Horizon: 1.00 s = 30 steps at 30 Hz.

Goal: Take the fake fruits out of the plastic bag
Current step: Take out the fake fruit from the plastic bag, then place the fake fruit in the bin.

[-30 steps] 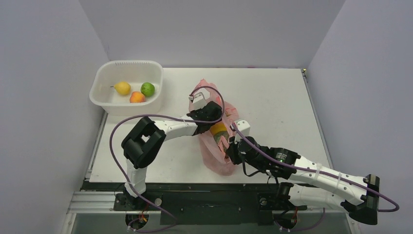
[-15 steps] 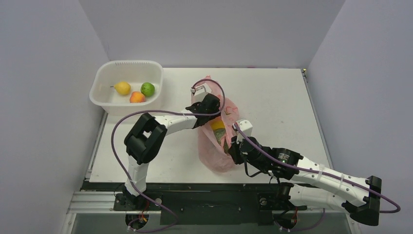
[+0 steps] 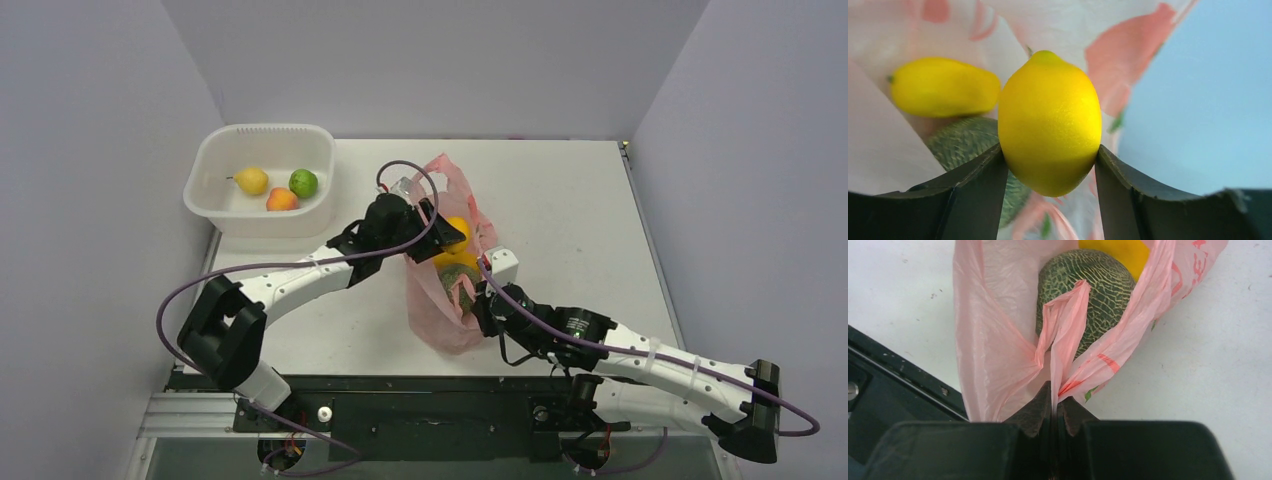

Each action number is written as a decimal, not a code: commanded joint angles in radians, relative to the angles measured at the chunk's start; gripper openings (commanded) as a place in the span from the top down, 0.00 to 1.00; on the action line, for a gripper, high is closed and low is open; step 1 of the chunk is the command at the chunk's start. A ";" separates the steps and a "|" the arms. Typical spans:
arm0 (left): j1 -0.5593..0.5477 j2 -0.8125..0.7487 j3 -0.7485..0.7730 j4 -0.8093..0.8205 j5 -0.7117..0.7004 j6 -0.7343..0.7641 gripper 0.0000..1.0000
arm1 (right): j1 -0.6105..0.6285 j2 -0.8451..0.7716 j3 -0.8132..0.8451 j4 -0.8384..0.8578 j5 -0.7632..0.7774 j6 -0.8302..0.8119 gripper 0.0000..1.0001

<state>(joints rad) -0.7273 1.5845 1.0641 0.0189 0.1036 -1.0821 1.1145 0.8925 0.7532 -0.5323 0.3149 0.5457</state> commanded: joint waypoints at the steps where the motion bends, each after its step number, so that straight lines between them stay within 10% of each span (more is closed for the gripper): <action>1: 0.040 -0.071 -0.075 0.163 0.281 -0.196 0.61 | 0.003 -0.037 -0.039 0.037 0.069 -0.018 1.00; 14: 0.125 -0.382 -0.190 0.062 0.378 -0.368 0.63 | -0.043 -0.063 -0.072 0.030 0.087 -0.020 1.00; 20: 0.383 -0.516 -0.112 -0.181 0.340 -0.274 0.63 | -0.076 -0.089 -0.068 0.002 0.080 -0.020 1.00; 30: 0.709 -0.403 0.035 -0.102 0.099 -0.214 0.61 | -0.141 -0.093 -0.002 -0.063 0.080 -0.053 1.00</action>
<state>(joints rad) -0.0883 1.1099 1.0023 -0.1371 0.3298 -1.3453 0.9977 0.8009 0.6861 -0.5659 0.3752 0.5186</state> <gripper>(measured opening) 0.553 0.004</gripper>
